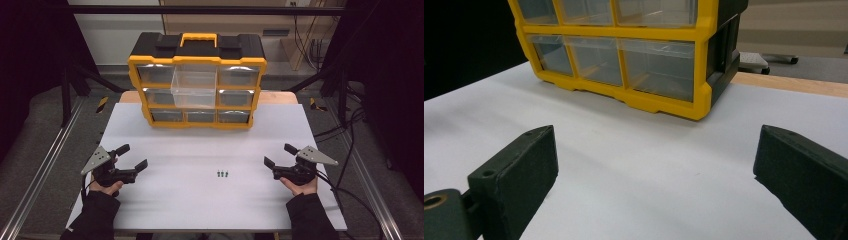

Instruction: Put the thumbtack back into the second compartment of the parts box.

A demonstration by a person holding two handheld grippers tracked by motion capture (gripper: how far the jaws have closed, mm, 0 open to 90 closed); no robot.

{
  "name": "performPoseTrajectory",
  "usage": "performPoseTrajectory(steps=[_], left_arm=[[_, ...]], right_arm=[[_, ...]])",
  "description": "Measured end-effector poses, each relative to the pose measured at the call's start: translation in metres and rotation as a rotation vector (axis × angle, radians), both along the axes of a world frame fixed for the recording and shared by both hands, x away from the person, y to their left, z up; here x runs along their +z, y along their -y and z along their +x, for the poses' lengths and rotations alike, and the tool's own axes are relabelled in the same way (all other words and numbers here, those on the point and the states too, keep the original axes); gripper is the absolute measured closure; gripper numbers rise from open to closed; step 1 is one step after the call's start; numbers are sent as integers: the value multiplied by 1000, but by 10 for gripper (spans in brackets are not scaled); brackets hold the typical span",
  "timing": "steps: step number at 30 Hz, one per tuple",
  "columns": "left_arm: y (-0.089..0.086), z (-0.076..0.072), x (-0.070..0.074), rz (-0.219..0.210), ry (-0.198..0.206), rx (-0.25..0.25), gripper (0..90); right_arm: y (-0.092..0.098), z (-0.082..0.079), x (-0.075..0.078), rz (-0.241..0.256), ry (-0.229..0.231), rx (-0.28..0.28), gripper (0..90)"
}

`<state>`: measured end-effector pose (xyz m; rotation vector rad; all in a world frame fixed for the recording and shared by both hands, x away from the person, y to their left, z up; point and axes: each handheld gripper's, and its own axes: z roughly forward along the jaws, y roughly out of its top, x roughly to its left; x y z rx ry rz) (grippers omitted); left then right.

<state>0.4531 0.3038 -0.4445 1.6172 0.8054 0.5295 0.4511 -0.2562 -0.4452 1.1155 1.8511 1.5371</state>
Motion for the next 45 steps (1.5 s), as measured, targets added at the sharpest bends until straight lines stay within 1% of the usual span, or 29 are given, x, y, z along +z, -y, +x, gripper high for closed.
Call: performPoseTrajectory(steps=[2,5,7,9,10,11,12,17,23,25,30,33,38,39,40,43,45], left_arm=[[0,0,0,6,-2,0,37],[-1,0,0,7,-2,2,37],[-2,0,-1,-3,-4,9,37],[-4,1,-2,-2,-7,11,37],[-4,1,-2,-5,-10,14,37],[-4,1,-2,-5,-10,14,37],[-5,2,-3,-6,-11,15,37],[-4,2,-3,0,-13,13,36],[-3,2,-5,5,-17,12,33],[-4,2,-5,6,-17,13,33],[-4,2,-5,9,-14,16,33],[-4,2,-5,6,-12,18,33],[-4,2,-5,9,-11,16,32],[-4,2,-5,10,-11,15,32],[-4,2,-5,10,-11,15,32],[-4,2,-6,8,-11,17,32],[-4,2,-5,2,-10,18,32]], right_arm=[[0,0,1,9,-6,-5,42],[0,0,2,-3,0,-11,42],[-2,1,6,-9,-9,-15,43],[-5,1,7,-16,-9,-12,44],[-7,1,9,-29,-9,-13,43],[-7,1,9,-29,-9,-13,43],[-12,2,11,-43,-14,-11,44],[-25,4,15,-50,-42,1,48],[-43,7,17,-101,-57,19,51],[-50,7,16,-124,-71,25,51],[-69,10,13,-156,-96,53,55],[-81,12,11,-169,-119,67,63],[-100,13,3,-214,-162,86,77],[-102,14,1,-221,-165,88,82],[-106,14,-1,-219,-180,91,88],[-111,16,-7,-247,-196,87,110],[-115,16,-11,-259,-218,83,129]])
